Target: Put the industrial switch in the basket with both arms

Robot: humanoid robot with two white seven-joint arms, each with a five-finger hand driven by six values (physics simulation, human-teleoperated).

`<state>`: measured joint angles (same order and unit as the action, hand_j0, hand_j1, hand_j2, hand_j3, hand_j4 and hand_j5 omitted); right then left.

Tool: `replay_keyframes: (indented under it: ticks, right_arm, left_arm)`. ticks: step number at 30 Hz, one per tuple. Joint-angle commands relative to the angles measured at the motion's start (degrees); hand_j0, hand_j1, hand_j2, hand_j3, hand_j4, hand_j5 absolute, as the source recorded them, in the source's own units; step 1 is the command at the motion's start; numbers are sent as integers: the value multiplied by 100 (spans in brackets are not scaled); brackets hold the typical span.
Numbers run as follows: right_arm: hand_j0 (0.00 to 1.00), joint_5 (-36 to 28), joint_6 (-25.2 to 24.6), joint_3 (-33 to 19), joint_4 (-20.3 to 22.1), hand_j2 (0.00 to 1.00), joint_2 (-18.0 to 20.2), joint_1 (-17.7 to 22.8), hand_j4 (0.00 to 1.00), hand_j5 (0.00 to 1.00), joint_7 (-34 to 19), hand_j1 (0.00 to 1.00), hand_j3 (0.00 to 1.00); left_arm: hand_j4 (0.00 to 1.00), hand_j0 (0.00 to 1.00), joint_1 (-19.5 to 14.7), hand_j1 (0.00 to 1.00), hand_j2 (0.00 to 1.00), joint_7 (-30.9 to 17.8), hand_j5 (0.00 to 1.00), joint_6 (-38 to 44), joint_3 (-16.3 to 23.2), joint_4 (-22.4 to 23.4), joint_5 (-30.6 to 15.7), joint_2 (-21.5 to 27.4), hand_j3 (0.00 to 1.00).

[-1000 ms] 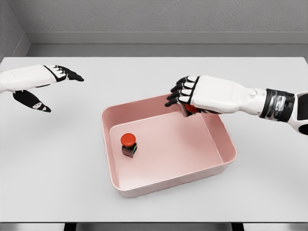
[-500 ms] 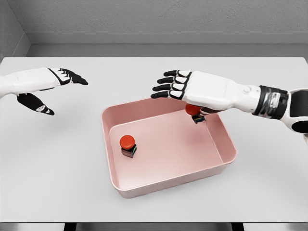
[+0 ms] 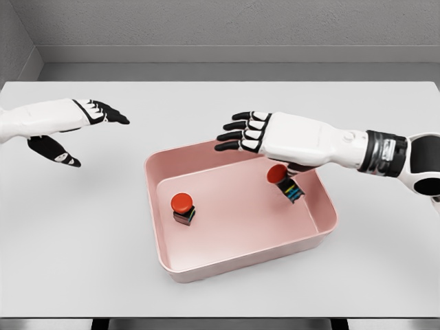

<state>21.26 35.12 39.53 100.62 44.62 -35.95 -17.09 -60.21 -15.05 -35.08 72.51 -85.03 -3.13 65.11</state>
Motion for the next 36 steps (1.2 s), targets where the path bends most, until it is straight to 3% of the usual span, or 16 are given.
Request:
replay_keyframes:
  ticks: [1, 17, 20, 22, 27, 36]
  right_arm:
    - [100, -201, -12, -16, 2, 100, 30, 0, 100, 100, 13, 100, 100]
    - [100, -773, -12, -16, -16, 100, 56, 26, 100, 100, 48, 100, 100]
    - [100, -781, -12, -227, -51, 100, 73, 44, 100, 100, 435, 100, 100]
    - [100, -781, -12, -648, -306, 100, 328, 158, 100, 100, 435, 100, 100]
    - [100, -773, -12, -1352, -939, 100, 513, 624, 100, 100, 391, 100, 100]
    - [100, -711, -12, -1343, -1589, 100, 610, 835, 100, 100, 347, 100, 100]
  left_arm:
    - [100, 100, -9, 100, 100, 3, 100, 8, -9, -5, -39, 1, 100]
    - [100, 100, 0, 100, 100, -6, 100, 8, 140, 13, -12, -7, 100]
    - [100, 100, 0, 100, 100, 2, 100, 8, 149, 13, -12, 1, 100]
    - [100, 100, 0, 100, 100, -6, 100, 8, 140, 13, -12, 1, 100]
    - [100, 100, 0, 100, 100, 3, 100, 8, 140, 13, -12, 10, 100]
    - [100, 100, 9, 100, 100, 3, 100, 8, 193, 83, -21, 1, 100]
